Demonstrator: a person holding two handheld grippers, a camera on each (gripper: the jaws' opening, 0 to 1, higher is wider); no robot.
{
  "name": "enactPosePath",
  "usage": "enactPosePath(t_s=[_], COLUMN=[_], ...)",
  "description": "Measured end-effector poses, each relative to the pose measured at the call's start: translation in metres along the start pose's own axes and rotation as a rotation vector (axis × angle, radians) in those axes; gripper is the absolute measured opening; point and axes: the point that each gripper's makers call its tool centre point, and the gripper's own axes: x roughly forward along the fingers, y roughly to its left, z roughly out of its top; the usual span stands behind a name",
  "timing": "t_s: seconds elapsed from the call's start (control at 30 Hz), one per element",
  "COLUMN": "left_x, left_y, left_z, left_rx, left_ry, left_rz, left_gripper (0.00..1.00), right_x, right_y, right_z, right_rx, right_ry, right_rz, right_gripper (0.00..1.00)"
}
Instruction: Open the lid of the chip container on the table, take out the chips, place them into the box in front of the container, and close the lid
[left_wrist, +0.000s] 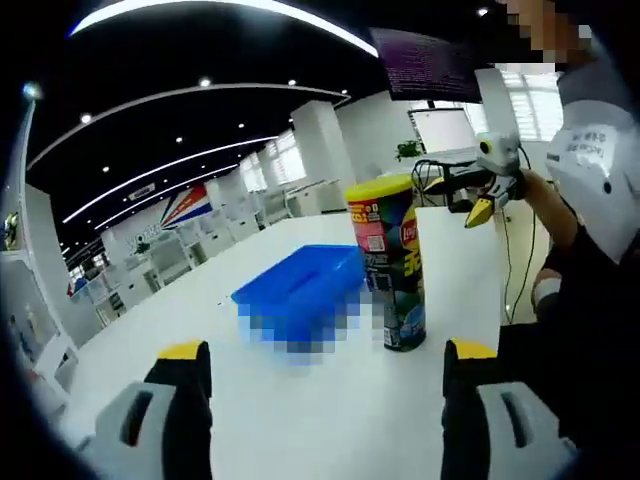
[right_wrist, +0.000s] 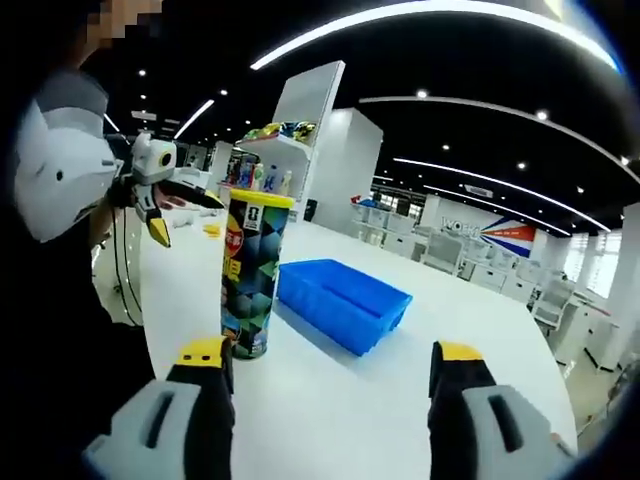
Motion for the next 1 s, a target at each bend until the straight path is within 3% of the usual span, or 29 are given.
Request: enactPosePath(t_s=[0.1, 0.2, 0.27, 0.6, 0.77, 1.0], left_x=[-0.001, -0.004, -0.008, -0.007, -0.008, 0.003], left_y=[0.0, -0.012, -0.015, -0.01, -0.02, -0.014], left_z=[0.001, 0.023, 0.034, 0.026, 0.034, 0.048], left_rx=[-0.002, -0.007, -0.054, -0.075, -0.103, -0.167], left_ry=[-0.007, -0.126, -0.191, -0.184, -0.27, -0.401], left_rz=[-0.002, -0.06, -0.087, -0.088, -0.178, -0.245], left_gripper=[0.96, 0.96, 0.96, 0.96, 0.96, 0.96], right_x=[-0.001, -0.005, -0.007, -0.01, -0.012, -0.012], right_y=[-0.001, -0.001, 0.0, 0.002, 0.005, 0.008], right_z=[0.0, 0.002, 0.004, 0.009, 0.013, 0.024], right_rx=[-0.003, -0.003, 0.0, 0.006, 0.017, 0.041], right_ry=[0.002, -0.003, -0.013, -0.029, -0.047, -0.089], right_rz=[-0.005, -0.004, 0.004, 0.008, 0.028, 0.068], right_gripper=[0.74, 0.74, 0.74, 0.74, 0.74, 0.74])
